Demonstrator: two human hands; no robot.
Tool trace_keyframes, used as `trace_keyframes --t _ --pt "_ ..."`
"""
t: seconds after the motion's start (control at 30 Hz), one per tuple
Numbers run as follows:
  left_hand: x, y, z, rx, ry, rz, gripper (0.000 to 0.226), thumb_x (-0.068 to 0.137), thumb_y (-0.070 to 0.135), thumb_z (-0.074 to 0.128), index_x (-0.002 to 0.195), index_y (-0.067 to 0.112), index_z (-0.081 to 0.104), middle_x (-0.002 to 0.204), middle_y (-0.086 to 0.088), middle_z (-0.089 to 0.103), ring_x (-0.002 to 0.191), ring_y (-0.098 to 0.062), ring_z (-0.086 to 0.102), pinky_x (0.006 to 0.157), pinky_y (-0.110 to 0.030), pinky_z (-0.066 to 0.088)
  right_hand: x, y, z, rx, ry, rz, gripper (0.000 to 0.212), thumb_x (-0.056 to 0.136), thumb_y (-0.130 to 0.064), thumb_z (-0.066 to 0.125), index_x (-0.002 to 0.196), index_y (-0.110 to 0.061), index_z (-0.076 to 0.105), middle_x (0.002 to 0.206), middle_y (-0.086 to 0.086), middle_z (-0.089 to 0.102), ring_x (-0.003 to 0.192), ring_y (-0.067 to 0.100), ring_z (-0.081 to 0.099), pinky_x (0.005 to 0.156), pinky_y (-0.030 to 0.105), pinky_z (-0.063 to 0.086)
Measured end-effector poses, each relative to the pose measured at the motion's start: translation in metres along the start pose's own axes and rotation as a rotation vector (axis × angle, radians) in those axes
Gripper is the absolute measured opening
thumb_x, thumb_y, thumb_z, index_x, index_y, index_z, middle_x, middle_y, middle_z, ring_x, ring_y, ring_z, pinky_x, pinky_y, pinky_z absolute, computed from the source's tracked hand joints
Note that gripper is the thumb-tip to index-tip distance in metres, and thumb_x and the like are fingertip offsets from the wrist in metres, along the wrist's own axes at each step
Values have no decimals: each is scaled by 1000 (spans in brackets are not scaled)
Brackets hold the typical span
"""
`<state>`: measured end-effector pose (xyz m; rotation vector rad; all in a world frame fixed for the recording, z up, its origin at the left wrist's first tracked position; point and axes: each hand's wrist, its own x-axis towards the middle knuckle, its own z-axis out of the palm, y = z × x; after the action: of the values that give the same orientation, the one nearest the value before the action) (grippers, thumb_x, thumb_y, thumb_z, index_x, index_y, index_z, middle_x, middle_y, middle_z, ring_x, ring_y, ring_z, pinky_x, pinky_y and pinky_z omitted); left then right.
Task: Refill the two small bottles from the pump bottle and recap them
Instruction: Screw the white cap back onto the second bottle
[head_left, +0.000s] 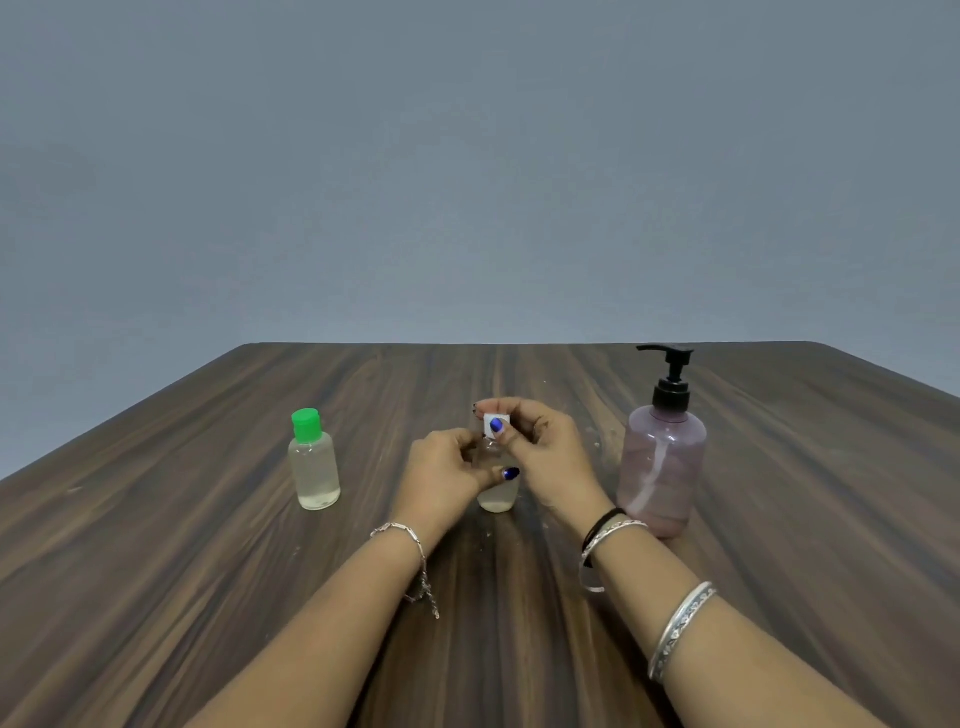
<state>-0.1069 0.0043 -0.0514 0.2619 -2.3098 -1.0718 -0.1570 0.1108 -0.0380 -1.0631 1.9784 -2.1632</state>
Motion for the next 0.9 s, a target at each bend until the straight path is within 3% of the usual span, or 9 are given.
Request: trace_keyframes --t 0.1,0.17,0.27,0.4,0.57,0.77,0.9 --pt "7 -5 -14 -5 63 -5 30 67 18 81 94 10 70 73 5 63 66 1 56 58 -4 37 2 2 -8 13 -82 -2 38 89 12 49 119 -9 57 112 0 61 105 2 57 87 9 48" --pt "12 -11 -24 -15 126 -30 36 67 18 82 100 9 70 84 -2 66 78 -12 60 65 -13 40 5 7 -14 -12 -63 25 41 90 11 49 127 -7 52 121 2 57 115 7 53 88 6 45" --pt "18 -24 -35 2 196 -76 37 67 16 81 101 7 70 87 -6 68 78 -16 60 68 -20 43 9 15 -18 -76 -5 73 38 89 12 50 124 -2 54 123 7 59 119 14 53 84 6 47" --pt "22 -35 -42 -23 250 -132 38 69 11 79 104 5 68 97 -13 70 90 -25 64 80 -32 48 9 19 -18 -145 1 109 32 88 14 50 117 2 59 112 7 62 107 12 57 77 2 47" --pt "24 -45 -46 -19 225 -170 34 75 7 73 107 1 65 91 -8 63 84 -20 55 72 -25 37 9 20 -17 -197 -31 129 29 87 16 50 111 5 63 104 3 62 104 13 58 77 4 47" --pt "26 -50 -44 -33 177 -206 30 74 5 73 103 1 65 91 -8 63 82 -21 55 74 -28 40 9 20 -20 -235 -46 172 31 87 14 51 109 -2 65 102 2 64 101 10 59 86 13 45" --pt "24 -45 -45 -36 170 -193 40 73 6 75 110 0 62 99 -8 63 87 -20 55 78 -27 41 7 19 -21 -257 -47 187 32 88 13 51 109 -6 65 103 0 64 102 9 59 89 17 49"
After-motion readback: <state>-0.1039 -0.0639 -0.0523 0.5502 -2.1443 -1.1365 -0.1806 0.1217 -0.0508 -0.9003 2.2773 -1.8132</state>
